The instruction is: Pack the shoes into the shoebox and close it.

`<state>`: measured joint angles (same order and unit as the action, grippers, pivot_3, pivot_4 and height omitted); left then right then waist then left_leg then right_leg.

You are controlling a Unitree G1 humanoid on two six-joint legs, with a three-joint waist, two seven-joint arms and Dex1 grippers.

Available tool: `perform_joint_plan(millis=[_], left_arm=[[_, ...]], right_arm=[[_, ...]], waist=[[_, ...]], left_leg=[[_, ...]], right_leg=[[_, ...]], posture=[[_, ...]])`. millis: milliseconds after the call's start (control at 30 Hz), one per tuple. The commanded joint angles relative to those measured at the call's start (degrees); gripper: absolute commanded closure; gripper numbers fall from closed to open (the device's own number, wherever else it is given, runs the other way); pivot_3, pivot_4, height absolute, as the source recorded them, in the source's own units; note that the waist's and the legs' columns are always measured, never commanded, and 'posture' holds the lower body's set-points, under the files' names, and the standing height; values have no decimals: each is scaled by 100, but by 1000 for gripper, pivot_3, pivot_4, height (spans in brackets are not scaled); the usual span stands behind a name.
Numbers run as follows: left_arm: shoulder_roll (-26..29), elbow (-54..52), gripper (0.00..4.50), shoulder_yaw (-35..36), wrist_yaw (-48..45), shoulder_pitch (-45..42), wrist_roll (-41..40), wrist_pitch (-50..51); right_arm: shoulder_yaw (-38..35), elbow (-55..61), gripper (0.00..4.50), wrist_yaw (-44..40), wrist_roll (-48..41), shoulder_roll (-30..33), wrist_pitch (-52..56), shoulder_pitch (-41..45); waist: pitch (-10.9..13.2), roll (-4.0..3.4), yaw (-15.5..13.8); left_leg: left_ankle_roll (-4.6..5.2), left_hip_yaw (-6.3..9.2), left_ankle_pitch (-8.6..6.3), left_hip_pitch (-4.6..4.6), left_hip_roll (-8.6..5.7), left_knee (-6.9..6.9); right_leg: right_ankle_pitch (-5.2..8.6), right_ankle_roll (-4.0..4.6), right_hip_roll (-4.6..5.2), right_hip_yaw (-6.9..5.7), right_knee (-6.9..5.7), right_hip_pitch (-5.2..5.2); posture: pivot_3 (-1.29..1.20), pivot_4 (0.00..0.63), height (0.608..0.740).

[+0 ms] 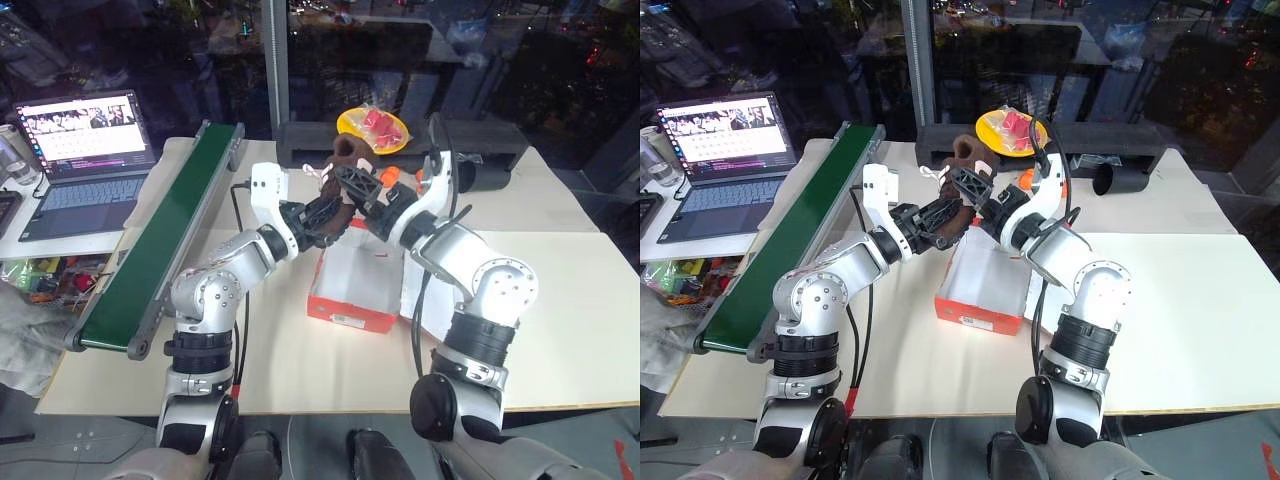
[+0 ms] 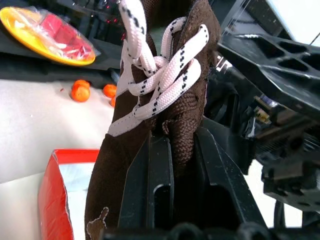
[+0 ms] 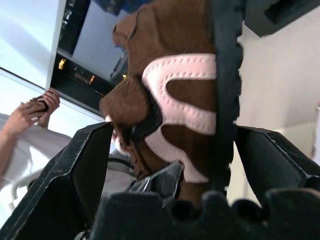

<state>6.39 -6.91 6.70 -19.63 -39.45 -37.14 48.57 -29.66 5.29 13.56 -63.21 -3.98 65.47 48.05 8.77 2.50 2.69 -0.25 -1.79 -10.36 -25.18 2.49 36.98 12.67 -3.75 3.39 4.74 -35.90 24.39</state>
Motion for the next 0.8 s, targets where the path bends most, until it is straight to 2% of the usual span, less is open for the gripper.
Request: perform_joint_plan(millis=[33, 67, 167, 333, 467, 600, 667, 700, 767, 800], left_arm=[[-16, -274, 4453, -238, -236, -20, -101, -74], [-17, -274, 4453, -245, -237, -14, -96, -82], [2, -258, 4455, -273, -227, -10, -45, -122], [31, -209, 4455, -341, -205, -16, 15, -166], [46, -221, 4455, -394, -209, 6, 54, -168], [52, -249, 4455, -404, -188, 36, 82, -212], [79, -274, 3469, -444, -241, 54, 112, -274], [105, -289, 3209, -487, -274, 60, 143, -300], [257, -279, 2404, -656, -368, 125, 333, -408], [335, -261, 2404, -725, -407, 164, 432, -460]], right_arm=[[149, 38, 0, -3, -138, 73, -286, 155], [155, 33, 0, 11, -142, 73, -337, 140], [173, 44, 715, 58, -162, 87, -452, 69], [259, 63, 2359, 102, -215, 137, -537, 14], [315, 46, 3316, 126, -228, 162, -585, -10], [359, 76, 3591, 145, -225, 166, -621, -47], [376, 98, 3602, 170, -235, 154, -661, -51], [379, 105, 3602, 183, -243, 152, -673, -52], [386, 98, 3602, 251, -106, 209, -763, -21], [394, 88, 3602, 291, -6, 255, -818, -2]], waist=[[0, 0, -8], [0, 0, -9], [0, 0, -13], [0, -1, -15], [1, -1, -7], [1, -2, -8], [1, -2, -10], [1, -2, -10], [1, -2, -13], [1, -2, -14]], left_leg=[[0, 0, 0, 0, 0, 0], [0, 1, 0, -2, 0, -1], [0, 2, 0, -4, 0, -1], [0, 4, 0, -4, 0, 0], [0, 4, 0, -4, 0, 0], [0, 4, 0, -4, 1, -1], [0, 4, 0, -4, 1, -1], [0, 5, 0, -5, 0, -1], [0, 5, 0, -5, 1, -1], [0, 5, 0, -5, 1, -1]], right_leg=[[0, 0, 0, 0, 0, 0], [0, 0, 0, -1, -1, 0], [0, 0, 1, -3, -1, 0], [0, 0, 1, -5, 4, 0], [0, 0, 1, -5, 4, 0], [1, 1, 0, -5, 5, 1], [0, 1, 1, -5, 5, 1], [1, 1, 1, -5, 5, 0], [1, 1, 1, -5, 5, 1], [1, 1, 1, -5, 5, 1]], posture=[[0, 150, 728], [0, 150, 728], [0, 150, 728], [0, 150, 728], [0, 150, 728], [0, 150, 728], [0, 150, 728], [0, 150, 728], [0, 150, 728], [0, 150, 728]])
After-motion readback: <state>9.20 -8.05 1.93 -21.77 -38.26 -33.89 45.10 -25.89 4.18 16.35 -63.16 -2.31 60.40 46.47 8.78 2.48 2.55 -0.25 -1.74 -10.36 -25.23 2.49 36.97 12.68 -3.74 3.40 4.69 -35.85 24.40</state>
